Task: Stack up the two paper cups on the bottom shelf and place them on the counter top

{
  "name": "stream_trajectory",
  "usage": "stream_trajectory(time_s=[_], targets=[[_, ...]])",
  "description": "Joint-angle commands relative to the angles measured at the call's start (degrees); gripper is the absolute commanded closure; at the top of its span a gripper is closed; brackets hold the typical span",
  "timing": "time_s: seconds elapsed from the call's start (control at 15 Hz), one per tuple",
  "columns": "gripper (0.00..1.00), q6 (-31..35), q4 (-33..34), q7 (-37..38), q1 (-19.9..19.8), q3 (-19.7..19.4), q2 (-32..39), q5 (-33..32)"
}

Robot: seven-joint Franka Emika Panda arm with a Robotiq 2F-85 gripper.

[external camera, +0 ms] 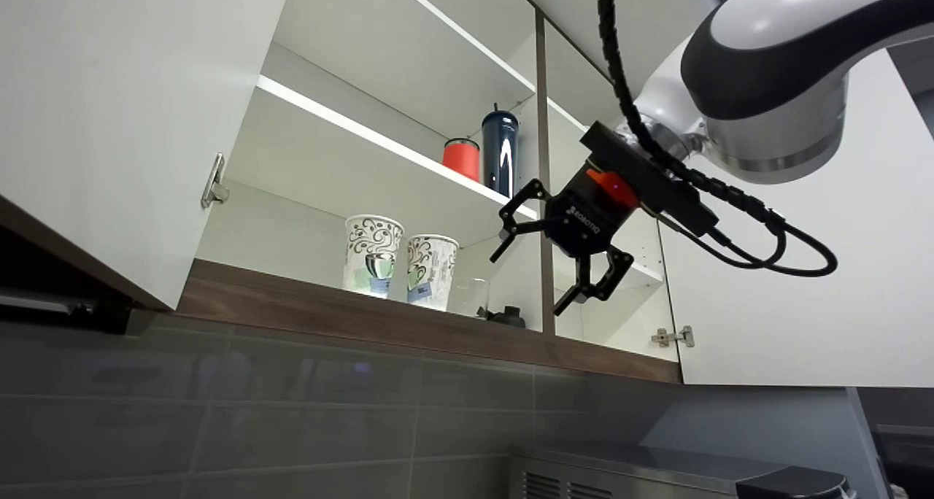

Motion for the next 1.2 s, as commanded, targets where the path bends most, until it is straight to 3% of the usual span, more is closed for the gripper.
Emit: stream_trajectory(time_s=[0.0,0.2,0.33,0.8,1.13], targets=[[0.00,0.1,0.5,1.2,1.7,-1.3,0.9,-1.7],[0.00,0.2,0.9,1.2,1.6,-1.3,1.3,-1.7],[0.00,-1.5,5.6,8.3,-1.7,0.3,4.5,-3.6],[0.00,-0.6,22.4,14.6,0.4,-0.4,17.8,-6.6],[0.00,3.8,29.4,14.3,2.6,-1.8,24.1,-11.2]])
